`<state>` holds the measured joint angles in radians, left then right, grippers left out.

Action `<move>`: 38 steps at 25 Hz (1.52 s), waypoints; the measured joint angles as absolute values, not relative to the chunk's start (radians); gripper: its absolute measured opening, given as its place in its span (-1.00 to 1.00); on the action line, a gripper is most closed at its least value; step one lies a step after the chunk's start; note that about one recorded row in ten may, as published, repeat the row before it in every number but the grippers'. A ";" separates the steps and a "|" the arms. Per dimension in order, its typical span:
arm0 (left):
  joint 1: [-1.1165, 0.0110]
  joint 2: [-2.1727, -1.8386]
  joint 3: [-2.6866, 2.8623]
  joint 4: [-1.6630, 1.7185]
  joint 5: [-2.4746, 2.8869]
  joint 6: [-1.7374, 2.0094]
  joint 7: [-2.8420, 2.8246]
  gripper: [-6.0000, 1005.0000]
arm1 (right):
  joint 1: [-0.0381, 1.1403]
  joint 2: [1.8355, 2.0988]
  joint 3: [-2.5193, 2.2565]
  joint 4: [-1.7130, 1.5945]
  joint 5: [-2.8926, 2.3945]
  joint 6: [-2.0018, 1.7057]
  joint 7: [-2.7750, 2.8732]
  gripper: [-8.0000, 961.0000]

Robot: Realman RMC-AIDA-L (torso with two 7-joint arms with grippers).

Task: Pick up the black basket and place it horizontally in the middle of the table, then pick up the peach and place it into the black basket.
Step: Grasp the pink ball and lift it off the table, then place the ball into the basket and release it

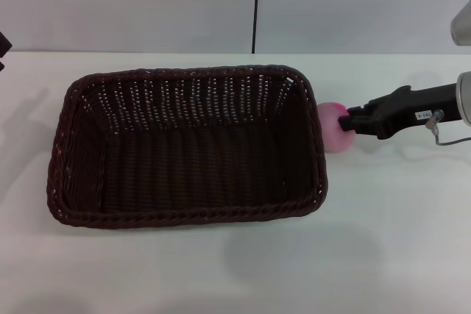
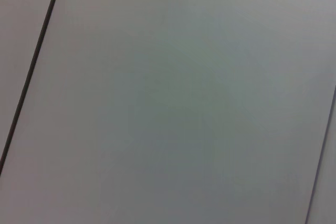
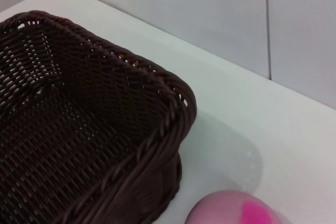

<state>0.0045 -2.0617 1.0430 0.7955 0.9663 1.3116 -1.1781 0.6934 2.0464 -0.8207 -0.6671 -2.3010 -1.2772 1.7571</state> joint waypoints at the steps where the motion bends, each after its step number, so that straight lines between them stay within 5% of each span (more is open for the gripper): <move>1: 0.005 -2.062 1.043 0.795 0.966 1.312 -1.178 0.45 | 0.693 2.046 -0.821 -0.667 -2.301 -1.277 1.757 -0.54; 9: 0.005 -2.062 1.043 0.795 0.966 1.312 -1.178 0.45 | 0.641 2.060 -0.811 -0.806 -2.300 -1.306 1.789 -0.92; 23: 0.015 -2.062 1.043 0.795 0.966 1.348 -1.175 0.45 | 0.570 2.078 -0.974 -1.408 -2.151 -1.538 2.071 -0.94; 33: 0.018 -2.062 1.043 0.780 0.965 1.363 -1.167 0.45 | 0.631 2.076 -1.217 -1.295 -1.974 -1.449 2.076 -0.94; 38: 0.020 -2.062 1.043 0.768 0.966 1.374 -1.126 0.46 | 0.671 2.077 -1.304 -1.177 -1.932 -1.405 2.067 -0.67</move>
<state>0.0204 -2.0617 1.0431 0.7681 0.9664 1.3744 -1.1260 0.6708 2.0768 -1.3045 -1.1773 -1.9321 -1.4053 2.0666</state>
